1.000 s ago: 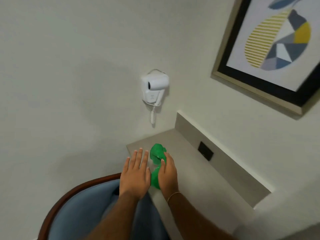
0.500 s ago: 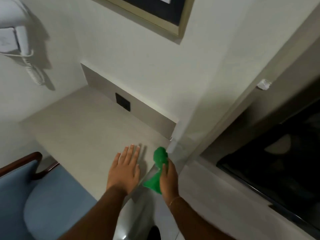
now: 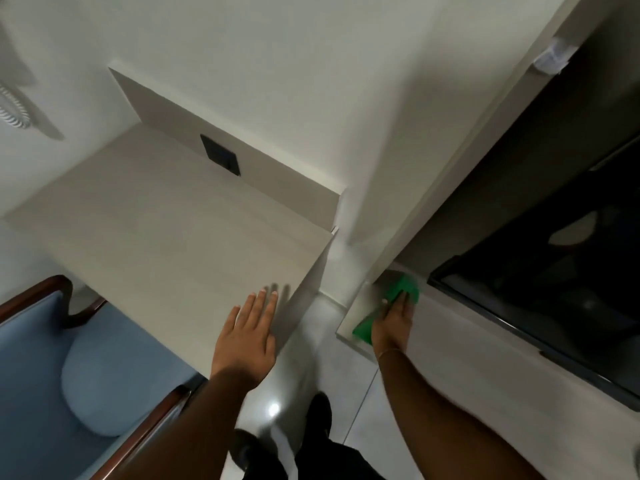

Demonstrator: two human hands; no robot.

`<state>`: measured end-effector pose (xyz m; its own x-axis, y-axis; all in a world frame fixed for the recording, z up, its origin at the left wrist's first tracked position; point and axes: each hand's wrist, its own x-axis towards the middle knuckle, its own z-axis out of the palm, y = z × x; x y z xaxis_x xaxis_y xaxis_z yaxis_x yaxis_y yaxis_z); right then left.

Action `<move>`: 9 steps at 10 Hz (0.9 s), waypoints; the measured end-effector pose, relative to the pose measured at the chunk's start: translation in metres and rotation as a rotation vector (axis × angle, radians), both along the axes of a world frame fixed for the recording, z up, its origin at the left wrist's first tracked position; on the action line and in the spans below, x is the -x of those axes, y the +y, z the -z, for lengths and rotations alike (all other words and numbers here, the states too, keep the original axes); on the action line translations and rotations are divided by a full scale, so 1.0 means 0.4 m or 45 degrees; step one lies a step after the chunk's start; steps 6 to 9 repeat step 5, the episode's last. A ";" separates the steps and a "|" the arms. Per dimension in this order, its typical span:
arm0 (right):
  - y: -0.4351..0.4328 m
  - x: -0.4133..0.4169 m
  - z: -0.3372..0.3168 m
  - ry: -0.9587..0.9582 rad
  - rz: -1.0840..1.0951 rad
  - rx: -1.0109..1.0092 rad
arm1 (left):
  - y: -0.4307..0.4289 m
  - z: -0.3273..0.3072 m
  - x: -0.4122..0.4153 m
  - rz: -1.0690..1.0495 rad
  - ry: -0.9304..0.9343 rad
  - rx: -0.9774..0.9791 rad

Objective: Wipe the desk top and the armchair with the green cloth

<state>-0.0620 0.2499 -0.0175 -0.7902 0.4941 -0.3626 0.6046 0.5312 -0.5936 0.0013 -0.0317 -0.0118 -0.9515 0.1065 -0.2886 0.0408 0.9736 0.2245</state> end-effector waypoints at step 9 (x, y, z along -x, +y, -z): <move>-0.129 -0.035 0.051 -0.164 -0.539 -0.515 | -0.133 0.021 -0.093 -0.222 -0.061 0.059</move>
